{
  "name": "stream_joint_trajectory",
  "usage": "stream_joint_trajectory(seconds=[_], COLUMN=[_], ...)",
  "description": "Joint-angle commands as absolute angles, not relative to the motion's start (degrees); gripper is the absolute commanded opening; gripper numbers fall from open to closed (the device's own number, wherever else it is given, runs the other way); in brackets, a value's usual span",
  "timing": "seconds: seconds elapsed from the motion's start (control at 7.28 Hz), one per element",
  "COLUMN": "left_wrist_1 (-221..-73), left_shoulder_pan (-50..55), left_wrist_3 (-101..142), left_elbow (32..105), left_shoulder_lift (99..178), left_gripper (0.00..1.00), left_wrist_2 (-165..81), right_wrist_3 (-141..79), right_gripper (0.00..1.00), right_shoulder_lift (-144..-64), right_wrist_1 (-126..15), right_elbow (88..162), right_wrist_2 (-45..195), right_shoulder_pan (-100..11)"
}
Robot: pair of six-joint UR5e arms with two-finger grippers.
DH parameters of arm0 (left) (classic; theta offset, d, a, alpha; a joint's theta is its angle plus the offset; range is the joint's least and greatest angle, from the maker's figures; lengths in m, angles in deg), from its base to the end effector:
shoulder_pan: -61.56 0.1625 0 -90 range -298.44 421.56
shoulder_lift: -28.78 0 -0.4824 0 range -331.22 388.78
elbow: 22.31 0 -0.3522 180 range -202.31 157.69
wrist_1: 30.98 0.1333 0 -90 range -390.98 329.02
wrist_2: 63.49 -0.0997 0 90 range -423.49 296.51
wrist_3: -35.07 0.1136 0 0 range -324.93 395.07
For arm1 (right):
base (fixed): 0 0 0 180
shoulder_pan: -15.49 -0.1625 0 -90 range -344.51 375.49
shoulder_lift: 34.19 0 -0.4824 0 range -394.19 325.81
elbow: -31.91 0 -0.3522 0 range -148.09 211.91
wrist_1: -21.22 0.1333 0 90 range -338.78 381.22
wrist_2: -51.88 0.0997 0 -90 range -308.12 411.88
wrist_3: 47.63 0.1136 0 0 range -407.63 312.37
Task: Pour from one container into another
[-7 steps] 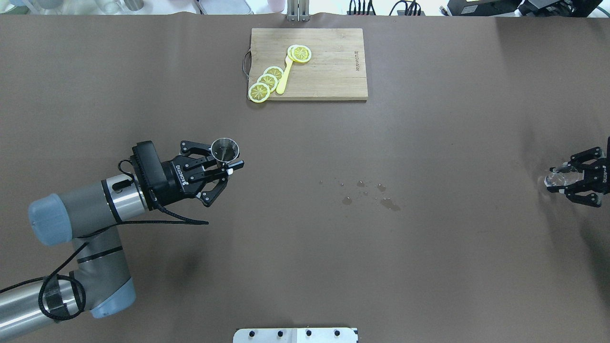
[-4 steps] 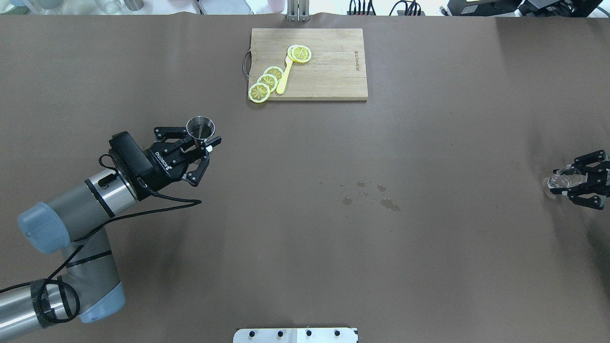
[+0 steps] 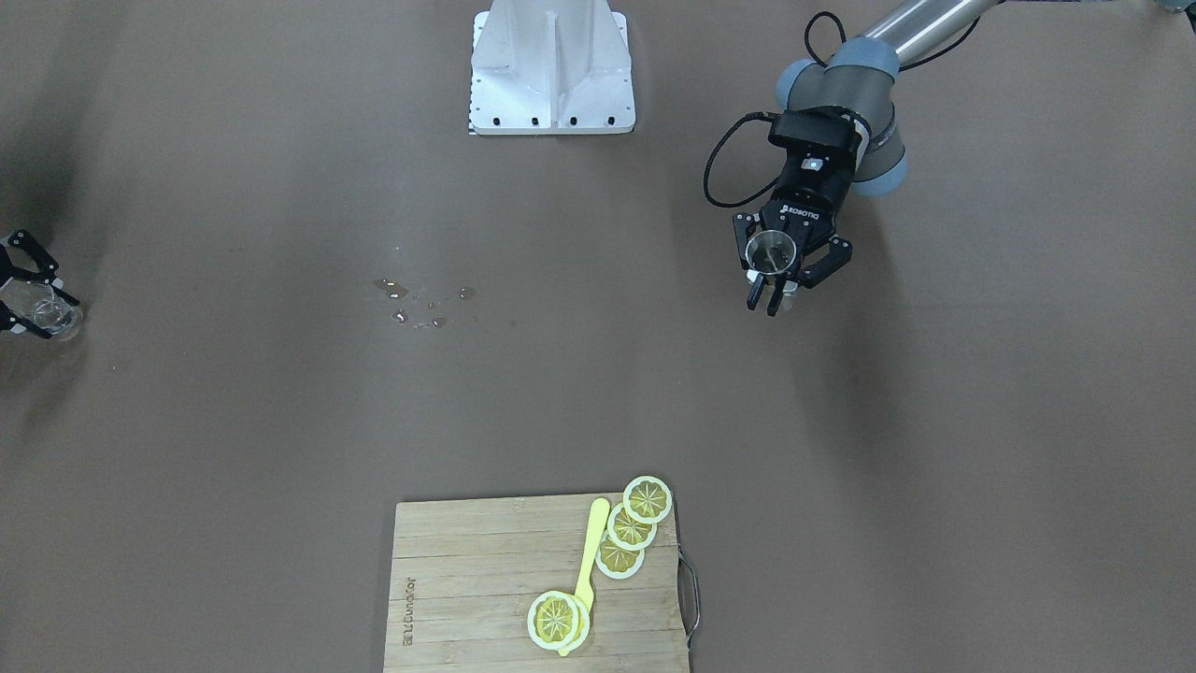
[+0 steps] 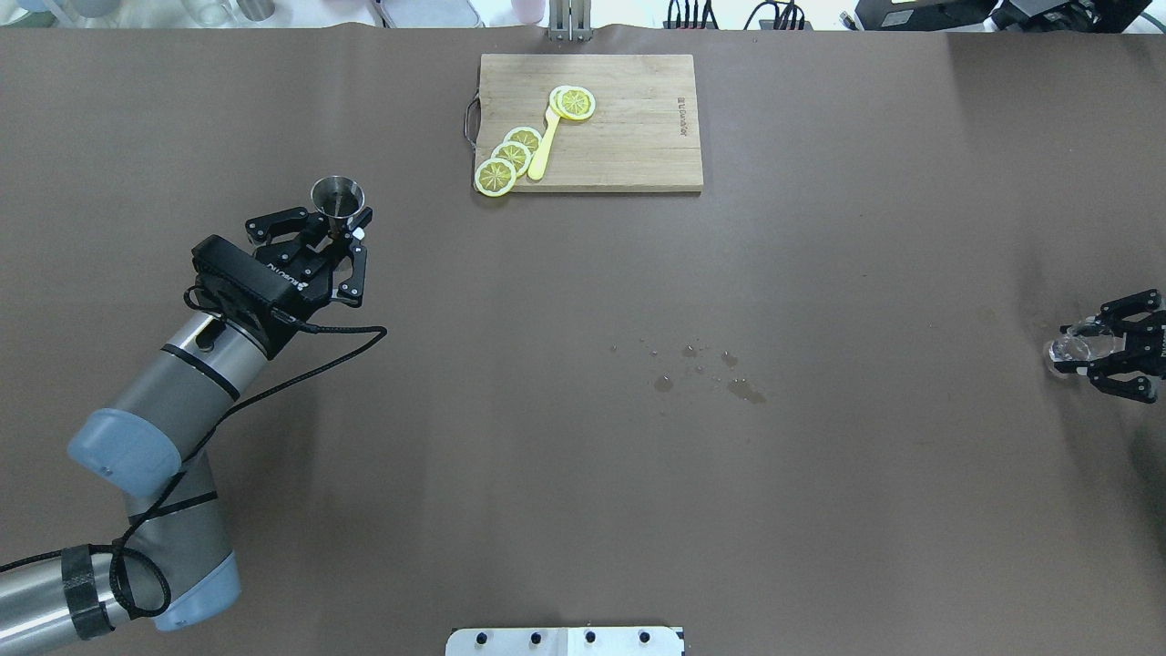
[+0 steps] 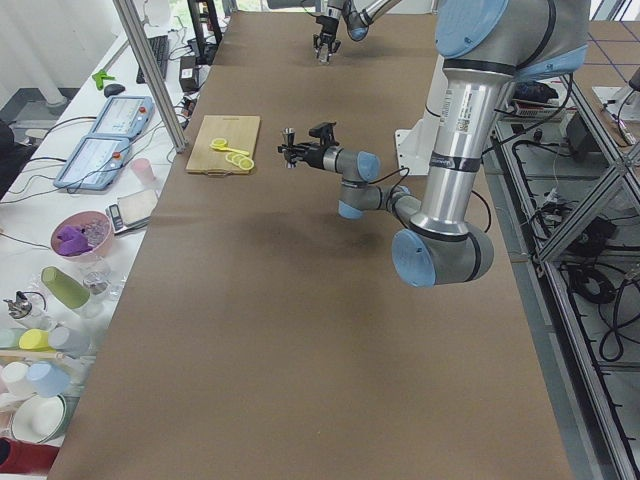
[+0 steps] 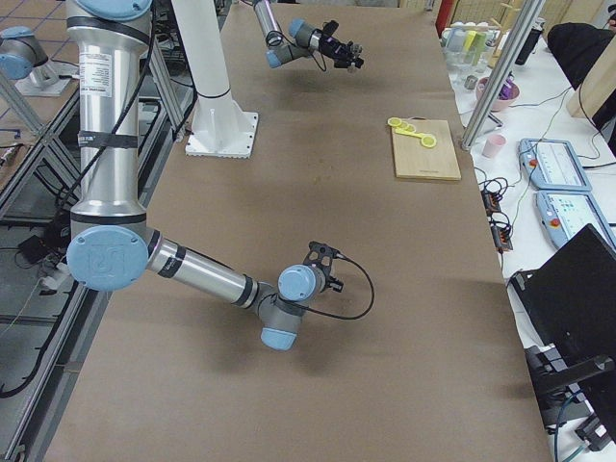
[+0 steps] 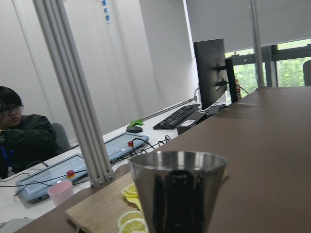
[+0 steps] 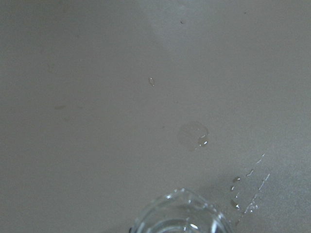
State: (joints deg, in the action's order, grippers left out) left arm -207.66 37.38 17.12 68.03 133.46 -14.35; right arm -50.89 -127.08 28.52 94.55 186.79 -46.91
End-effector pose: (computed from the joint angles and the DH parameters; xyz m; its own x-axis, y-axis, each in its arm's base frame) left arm 0.3951 -0.4050 0.4228 0.7937 0.4323 -0.4280 0.4516 0.0527 0.8907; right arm -0.1350 -0.3728 0.7613 0.3156 -0.9224 0.2225 0.1989 0.2936 0.9350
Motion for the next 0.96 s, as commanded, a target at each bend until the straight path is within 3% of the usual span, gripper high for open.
stream_joint_trajectory(seconds=[0.0, 0.27, 0.41, 0.55, 0.69, 0.82], left_wrist_1=[-201.6, -194.4, -188.5, -183.3, -177.6, -171.2], left_shoulder_pan=[37.8, 37.9, 38.0, 38.2, 38.2, 38.3], left_wrist_3=[9.5, -0.3, -7.6, -12.5, -18.1, -25.8], left_elbow=[68.0, 68.1, 68.1, 68.1, 68.1, 68.0], left_shoulder_lift=[132.7, 132.8, 132.8, 132.9, 133.3, 133.5], left_gripper=[0.00, 0.00, 0.00, 0.00, 0.00, 0.00], left_wrist_2=[-22.3, -28.3, -31.5, -34.5, -35.8, -38.2], right_wrist_3=[-50.9, -50.9, -50.8, -50.8, -50.8, -50.8], right_gripper=[0.00, 0.00, 0.07, 0.21, 0.94, 1.00], right_shoulder_lift=[-127.0, -126.9, -127.0, -126.9, -127.0, -126.9], right_wrist_1=[28.7, 28.8, 28.8, 28.8, 28.8, 29.7], right_elbow=[94.0, 93.9, 93.7, 93.7, 93.7, 93.3], right_wrist_2=[186.8, 186.8, 186.8, 186.9, 186.9, 186.9], right_shoulder_pan=[-46.9, -46.9, -46.9, -46.9, -46.9, -46.9])
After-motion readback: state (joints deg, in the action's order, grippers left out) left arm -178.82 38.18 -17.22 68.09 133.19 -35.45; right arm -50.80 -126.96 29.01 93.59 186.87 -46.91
